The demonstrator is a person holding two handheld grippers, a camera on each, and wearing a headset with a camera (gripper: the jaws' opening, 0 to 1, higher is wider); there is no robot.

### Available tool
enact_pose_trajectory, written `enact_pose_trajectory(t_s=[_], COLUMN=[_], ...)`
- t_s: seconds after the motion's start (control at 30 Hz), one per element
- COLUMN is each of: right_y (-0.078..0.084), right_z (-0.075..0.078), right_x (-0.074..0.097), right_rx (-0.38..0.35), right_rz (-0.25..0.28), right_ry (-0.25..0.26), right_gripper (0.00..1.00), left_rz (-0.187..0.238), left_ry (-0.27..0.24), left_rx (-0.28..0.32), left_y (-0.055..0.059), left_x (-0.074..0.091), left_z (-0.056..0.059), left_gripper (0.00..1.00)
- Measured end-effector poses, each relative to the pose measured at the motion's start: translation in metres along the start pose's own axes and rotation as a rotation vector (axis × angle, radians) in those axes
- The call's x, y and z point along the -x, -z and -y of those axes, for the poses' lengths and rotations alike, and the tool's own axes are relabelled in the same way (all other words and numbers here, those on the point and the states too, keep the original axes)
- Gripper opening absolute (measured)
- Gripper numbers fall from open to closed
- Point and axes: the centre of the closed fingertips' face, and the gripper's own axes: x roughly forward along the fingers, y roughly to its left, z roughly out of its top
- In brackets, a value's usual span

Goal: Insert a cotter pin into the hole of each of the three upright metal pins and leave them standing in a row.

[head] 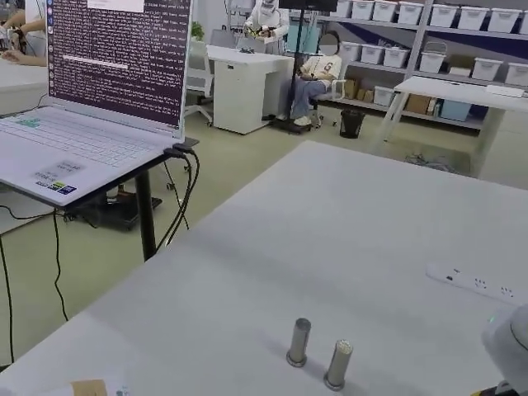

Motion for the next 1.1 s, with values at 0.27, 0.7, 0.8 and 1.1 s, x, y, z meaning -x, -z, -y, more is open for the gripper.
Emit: enact_pose_trajectory(t_s=[0.27, 0.7, 0.8, 1.1], right_y=[0.0, 0.001, 0.001, 0.001], right_z=[0.001, 0.0, 0.002, 0.003], right_x=[0.0, 0.001, 0.001, 0.007], right_rx=[0.002, 0.01, 0.01, -0.024], right_rz=[-0.017, 0.006, -0.005, -0.012], right_ry=[0.026, 0.047, 0.047, 0.044], right_gripper=[0.0, 0.0, 0.0, 0.0], left_rz=[-0.003, -0.003, 0.005, 0.065], left_ry=[0.007, 0.011, 0.01, 0.023], left_rx=[0.004, 0.015, 0.013, 0.033], left_y=[0.001, -0.001, -0.004, -0.02], left_x=[-0.004, -0.009, -0.01, -0.012], left_z=[0.001, 0.007, 0.007, 0.012], left_gripper=[0.95, 0.92, 0.91, 0.91])
